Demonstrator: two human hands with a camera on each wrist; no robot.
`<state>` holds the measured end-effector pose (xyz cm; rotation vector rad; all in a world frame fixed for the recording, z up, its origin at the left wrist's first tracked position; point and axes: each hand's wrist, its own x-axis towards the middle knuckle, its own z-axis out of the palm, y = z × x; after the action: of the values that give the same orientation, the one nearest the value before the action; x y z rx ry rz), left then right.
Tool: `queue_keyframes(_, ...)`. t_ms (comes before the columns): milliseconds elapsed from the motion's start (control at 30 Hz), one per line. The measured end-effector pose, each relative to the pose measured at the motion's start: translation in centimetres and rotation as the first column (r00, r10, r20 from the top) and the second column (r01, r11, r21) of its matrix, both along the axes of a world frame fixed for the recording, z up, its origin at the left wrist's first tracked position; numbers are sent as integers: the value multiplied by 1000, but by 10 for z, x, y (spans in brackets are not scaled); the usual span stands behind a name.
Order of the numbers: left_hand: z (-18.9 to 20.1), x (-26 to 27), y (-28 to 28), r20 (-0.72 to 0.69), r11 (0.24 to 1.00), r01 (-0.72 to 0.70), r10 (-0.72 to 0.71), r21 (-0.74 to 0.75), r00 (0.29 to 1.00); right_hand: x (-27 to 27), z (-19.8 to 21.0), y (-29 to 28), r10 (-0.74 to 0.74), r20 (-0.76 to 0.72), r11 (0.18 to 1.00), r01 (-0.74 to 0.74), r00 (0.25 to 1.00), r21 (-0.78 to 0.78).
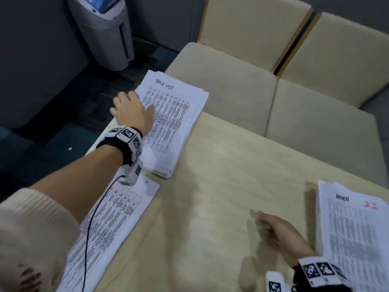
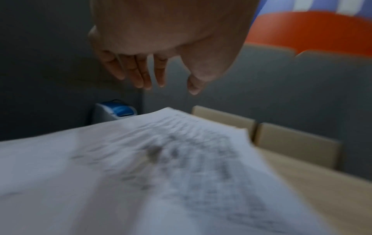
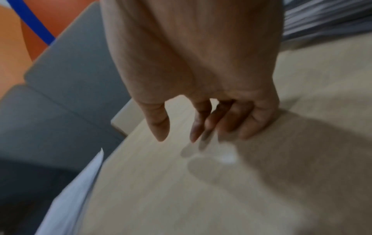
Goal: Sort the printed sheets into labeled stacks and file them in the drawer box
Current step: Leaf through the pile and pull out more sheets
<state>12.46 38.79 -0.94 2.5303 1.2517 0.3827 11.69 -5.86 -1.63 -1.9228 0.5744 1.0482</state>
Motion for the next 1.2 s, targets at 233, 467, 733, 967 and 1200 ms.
queue_keyframes(233, 17, -11, -162, 143, 948, 289, -270, -132, 952, -2, 54, -69, -264, 315, 940, 170, 912, 296)
queue_keyframes(467, -7, -26, -343, 25, 834, 438, -457, -336, 889, 9, 21, -192, -38, 575, 926, 245, 817, -288)
queue_keyframes(733, -23, -32, -498, 60, 730, 397, -442, -557, 895, 40, 0, -259, 161, 516, 842, 156, 841, -517)
queue_keyframes(967, -24, -31, -546, 74, 799, 370, -382, -474, 921, 50, -14, -293, 196, 490, 876, 72, 849, -476)
queue_keyframes(1200, -21, -34, -539, 77, 835, 318, -319, -448, 945, 50, -15, -308, 34, 585, 952, 152, 810, -266)
